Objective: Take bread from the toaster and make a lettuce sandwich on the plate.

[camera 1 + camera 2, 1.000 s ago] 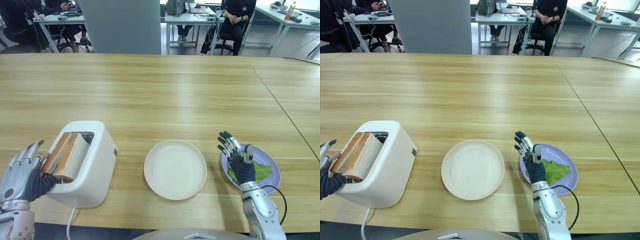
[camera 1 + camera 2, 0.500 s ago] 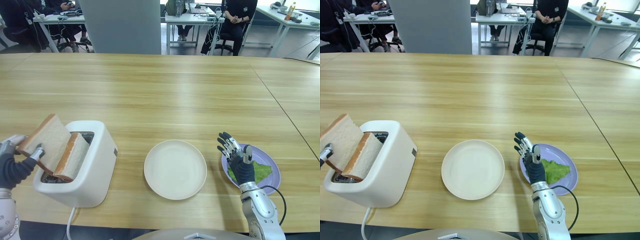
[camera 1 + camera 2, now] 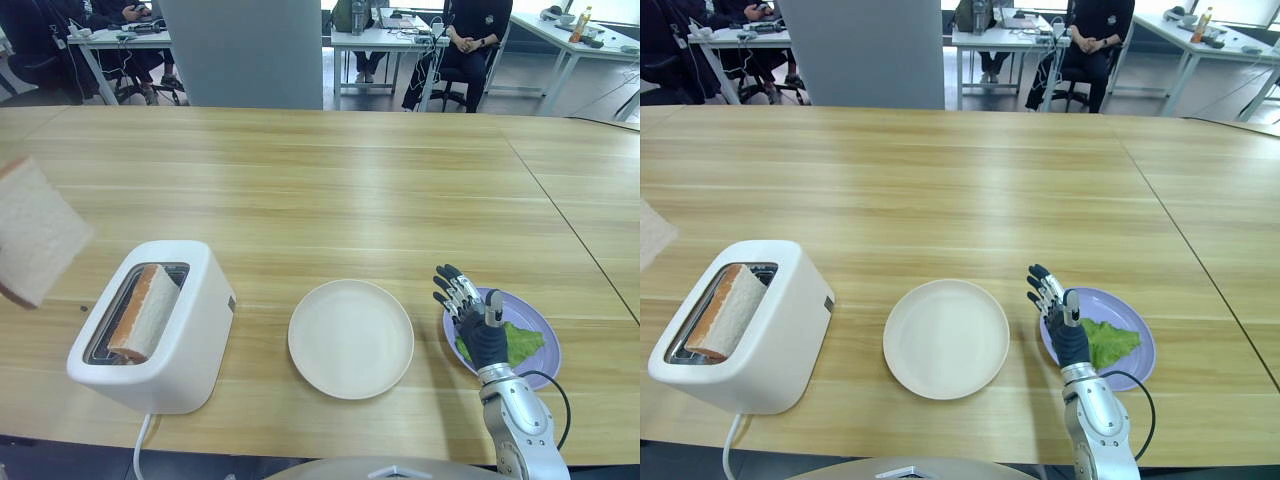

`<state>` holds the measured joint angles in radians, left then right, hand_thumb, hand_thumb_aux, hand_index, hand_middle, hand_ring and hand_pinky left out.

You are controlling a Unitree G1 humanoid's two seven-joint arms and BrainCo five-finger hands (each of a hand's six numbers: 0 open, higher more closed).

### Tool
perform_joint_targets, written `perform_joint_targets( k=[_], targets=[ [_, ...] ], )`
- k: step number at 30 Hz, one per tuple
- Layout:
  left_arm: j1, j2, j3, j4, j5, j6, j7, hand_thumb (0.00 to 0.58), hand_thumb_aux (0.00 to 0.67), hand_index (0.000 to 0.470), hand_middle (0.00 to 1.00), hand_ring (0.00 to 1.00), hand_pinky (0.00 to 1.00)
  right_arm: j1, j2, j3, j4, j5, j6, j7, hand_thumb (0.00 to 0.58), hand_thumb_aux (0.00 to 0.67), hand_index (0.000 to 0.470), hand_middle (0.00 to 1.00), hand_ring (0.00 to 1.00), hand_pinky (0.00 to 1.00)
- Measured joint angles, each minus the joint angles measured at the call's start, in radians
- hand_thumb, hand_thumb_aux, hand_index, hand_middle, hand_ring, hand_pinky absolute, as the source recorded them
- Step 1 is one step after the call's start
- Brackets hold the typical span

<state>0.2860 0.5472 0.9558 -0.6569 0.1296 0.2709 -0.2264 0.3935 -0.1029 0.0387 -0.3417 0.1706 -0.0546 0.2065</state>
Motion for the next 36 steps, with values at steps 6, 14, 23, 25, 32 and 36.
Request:
perform_joint_targets(
  k=[6, 14, 23, 25, 32, 36],
  targets=[
    [-0.089, 0.003, -0.009, -0.108, -0.195, 0.189, -0.060, 0.580, 0.670, 0.460, 1.00, 1.00, 1.00, -0.003, 0.000, 0.007, 0.001, 0.000, 0.002, 0.000, 0.000, 0.000, 0.000, 0.00, 0.00, 0.00],
    [-0.211, -0.006, -0.176, -0.229, -0.548, 0.523, -0.105, 0.580, 0.670, 0.460, 1.00, 1.00, 1.00, -0.032, 0.002, -0.001, -0.010, -0.004, 0.000, -0.017, 0.000, 0.000, 0.000, 0.00, 0.00, 0.00],
    [-0.360, -0.016, -0.602, -0.165, -0.642, 0.631, -0.094, 0.580, 0.670, 0.460, 1.00, 1.00, 1.00, -0.124, -0.090, -0.061, -0.053, -0.158, -0.024, -0.070, 0.000, 0.000, 0.000, 0.00, 0.00, 0.00],
    [-0.369, -0.026, -0.698, -0.114, -0.617, 0.618, -0.094, 0.580, 0.670, 0.460, 1.00, 1.00, 1.00, -0.136, -0.115, -0.081, -0.061, -0.208, -0.032, -0.088, 0.000, 0.000, 0.000, 0.00, 0.00, 0.00],
    [-0.399, -0.117, -1.002, 0.147, -0.505, 0.485, -0.127, 0.580, 0.670, 0.460, 1.00, 1.00, 1.00, -0.155, -0.240, -0.069, -0.109, -0.474, -0.106, -0.111, 0.000, 0.000, 0.000, 0.00, 0.00, 0.00],
    [-0.435, -0.199, -1.120, 0.321, -0.439, 0.393, -0.148, 0.580, 0.670, 0.460, 1.00, 1.00, 1.00, -0.155, -0.286, -0.025, -0.106, -0.574, -0.164, -0.109, 0.000, 0.000, 0.000, 0.00, 0.00, 0.00]
  ],
)
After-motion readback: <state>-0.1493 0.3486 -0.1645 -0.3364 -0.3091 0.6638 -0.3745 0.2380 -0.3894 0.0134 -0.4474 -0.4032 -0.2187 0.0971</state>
